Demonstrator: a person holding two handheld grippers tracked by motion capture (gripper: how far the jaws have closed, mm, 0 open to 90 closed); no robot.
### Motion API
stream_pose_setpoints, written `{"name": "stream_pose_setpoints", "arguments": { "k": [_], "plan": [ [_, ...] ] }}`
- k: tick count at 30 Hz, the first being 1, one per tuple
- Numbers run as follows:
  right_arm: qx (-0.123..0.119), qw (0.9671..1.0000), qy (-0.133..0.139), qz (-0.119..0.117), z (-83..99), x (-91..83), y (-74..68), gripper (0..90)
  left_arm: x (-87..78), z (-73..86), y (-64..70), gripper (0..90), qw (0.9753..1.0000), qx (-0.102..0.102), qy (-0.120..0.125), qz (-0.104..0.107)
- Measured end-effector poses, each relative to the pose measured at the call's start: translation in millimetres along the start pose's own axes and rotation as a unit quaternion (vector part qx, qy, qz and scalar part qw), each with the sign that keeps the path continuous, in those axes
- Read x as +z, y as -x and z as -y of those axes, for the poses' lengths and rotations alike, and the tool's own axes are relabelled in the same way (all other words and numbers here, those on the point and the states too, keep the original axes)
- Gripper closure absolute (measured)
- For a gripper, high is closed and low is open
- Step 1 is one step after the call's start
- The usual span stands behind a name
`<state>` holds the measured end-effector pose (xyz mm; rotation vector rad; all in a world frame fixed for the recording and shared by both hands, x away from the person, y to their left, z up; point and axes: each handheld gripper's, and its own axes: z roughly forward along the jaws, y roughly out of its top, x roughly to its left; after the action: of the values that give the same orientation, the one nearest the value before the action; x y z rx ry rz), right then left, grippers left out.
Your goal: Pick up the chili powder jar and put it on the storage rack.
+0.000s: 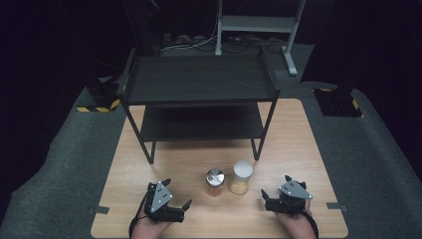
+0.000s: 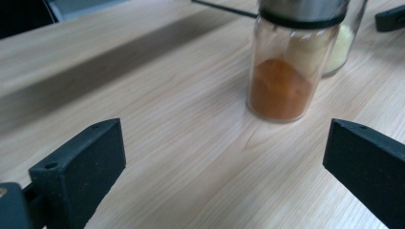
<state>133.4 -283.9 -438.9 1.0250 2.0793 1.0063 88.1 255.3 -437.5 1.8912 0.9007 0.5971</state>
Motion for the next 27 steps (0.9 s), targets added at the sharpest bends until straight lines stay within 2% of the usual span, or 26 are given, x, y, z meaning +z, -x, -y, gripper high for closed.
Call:
{"name": "stream_pose_setpoints", "arguments": {
  "k": [3, 8, 17, 27],
  "plan": [
    [0.001, 1.0, 0.001, 0.0, 0.7, -0.8, 0.0, 0.0, 2.7, -2.6, 1.7, 0.9, 0.9999, -0.003, 0.007, 0.007],
    [-0.001, 1.0, 0.001, 0.002, 0.9, -1.2, -1.1, 0.0, 7.4, -7.2, 7.4, 0.8, 0.9997, 0.008, 0.018, 0.012],
    [-0.002, 1.0, 0.003, 0.004, 2.1, -2.5, -2.2, 0.0, 15.8, -11.5, 10.9, 0.6, 0.9991, 0.013, 0.033, 0.026],
    [0.0, 1.0, 0.005, 0.003, 3.1, -3.4, -1.4, 0.0, 35.5, -20.0, 16.8, 0.6, 0.9974, 0.022, 0.049, 0.048]
  ]
}}
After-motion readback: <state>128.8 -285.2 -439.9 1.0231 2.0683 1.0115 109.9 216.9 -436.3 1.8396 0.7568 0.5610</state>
